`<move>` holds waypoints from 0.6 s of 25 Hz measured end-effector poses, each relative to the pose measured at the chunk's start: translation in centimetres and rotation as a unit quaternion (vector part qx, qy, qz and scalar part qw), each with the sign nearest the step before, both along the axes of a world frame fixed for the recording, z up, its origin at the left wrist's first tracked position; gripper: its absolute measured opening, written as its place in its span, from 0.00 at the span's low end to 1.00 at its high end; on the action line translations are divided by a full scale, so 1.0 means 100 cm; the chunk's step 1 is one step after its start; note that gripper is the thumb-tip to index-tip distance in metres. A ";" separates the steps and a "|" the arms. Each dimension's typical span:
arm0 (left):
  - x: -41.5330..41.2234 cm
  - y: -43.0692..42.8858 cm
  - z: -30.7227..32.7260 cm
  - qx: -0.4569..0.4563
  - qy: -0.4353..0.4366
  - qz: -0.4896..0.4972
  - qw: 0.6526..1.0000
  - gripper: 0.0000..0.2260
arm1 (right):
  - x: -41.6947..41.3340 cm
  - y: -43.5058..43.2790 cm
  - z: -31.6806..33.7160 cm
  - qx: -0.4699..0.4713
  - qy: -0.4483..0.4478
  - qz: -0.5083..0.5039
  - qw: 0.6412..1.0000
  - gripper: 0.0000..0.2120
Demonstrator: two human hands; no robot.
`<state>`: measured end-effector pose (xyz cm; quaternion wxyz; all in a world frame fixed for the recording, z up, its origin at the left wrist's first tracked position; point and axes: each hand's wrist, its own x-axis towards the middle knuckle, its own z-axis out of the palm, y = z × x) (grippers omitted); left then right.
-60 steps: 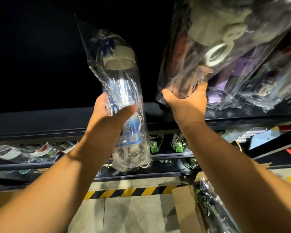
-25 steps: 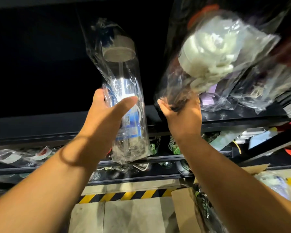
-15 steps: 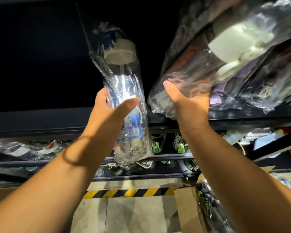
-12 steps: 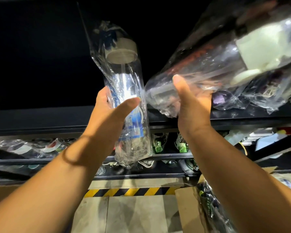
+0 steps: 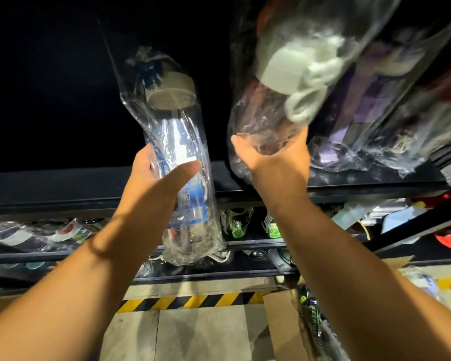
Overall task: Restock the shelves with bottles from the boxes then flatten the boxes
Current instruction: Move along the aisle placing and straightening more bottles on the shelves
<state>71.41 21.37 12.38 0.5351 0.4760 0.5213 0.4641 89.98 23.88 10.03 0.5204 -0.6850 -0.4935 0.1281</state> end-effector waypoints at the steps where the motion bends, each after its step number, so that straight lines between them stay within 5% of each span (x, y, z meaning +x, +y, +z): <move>1: 0.001 -0.001 0.001 -0.005 -0.010 0.001 1.000 0.21 | -0.005 0.003 0.004 -0.011 0.017 -0.011 1.000 0.32; 3: 0.003 0.000 0.001 -0.011 -0.013 -0.005 1.000 0.22 | -0.007 0.012 0.012 -0.069 0.088 -0.015 0.994 0.35; 5: 0.006 -0.002 0.002 -0.014 -0.026 -0.008 1.000 0.19 | -0.007 0.018 0.010 -0.110 0.046 -0.030 0.992 0.35; 9: 0.010 -0.002 0.000 -0.019 -0.035 -0.015 0.999 0.23 | -0.014 0.010 -0.009 -0.067 0.053 0.006 0.996 0.32; 15: 0.005 0.003 0.000 -0.019 -0.032 0.000 0.999 0.16 | 0.005 0.012 -0.018 -0.093 0.096 -0.001 0.991 0.29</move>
